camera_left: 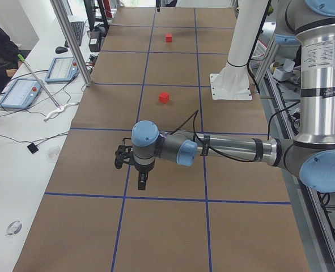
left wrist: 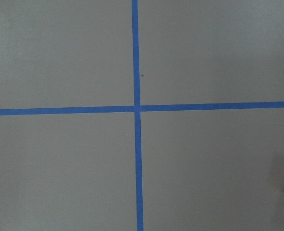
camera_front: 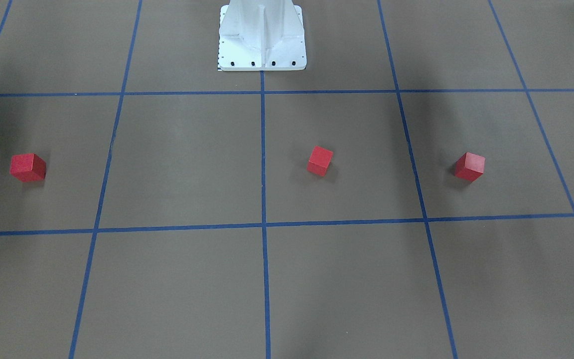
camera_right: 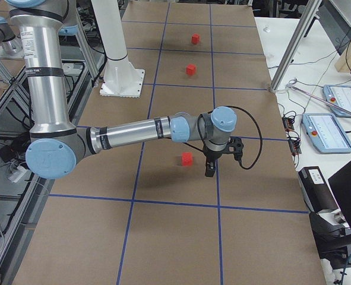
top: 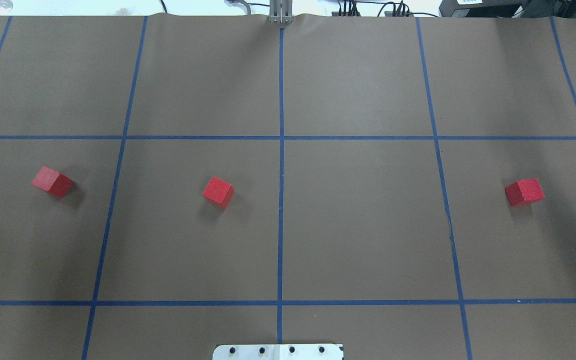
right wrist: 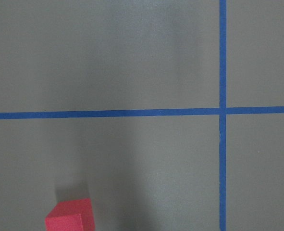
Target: Form red blocks into L shape at center
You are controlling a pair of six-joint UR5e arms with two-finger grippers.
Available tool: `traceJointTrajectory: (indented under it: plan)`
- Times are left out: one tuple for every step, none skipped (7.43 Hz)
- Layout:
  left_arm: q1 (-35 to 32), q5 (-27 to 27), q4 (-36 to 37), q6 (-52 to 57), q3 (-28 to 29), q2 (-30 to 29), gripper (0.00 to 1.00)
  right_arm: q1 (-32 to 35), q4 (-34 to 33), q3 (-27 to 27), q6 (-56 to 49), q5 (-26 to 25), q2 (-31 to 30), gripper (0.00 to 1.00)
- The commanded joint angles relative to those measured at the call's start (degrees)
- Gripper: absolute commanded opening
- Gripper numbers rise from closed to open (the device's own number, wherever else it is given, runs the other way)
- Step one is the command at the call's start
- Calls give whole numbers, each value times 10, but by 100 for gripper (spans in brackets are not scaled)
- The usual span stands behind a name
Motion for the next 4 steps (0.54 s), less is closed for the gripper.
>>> traceJointTrajectory:
  plan:
    - [1, -1, -3, 2, -4, 0, 100, 0, 0, 0, 0, 0, 0, 99]
    - [3, 1, -4, 3, 1, 4, 100, 0, 0, 0, 0, 0, 0, 99]
    - [3, 0, -5, 1, 9, 10, 100, 0, 1, 0, 0, -1, -2, 99]
    - [3, -1, -6, 1, 8, 10, 100, 0, 2, 0, 0, 0, -2, 99]
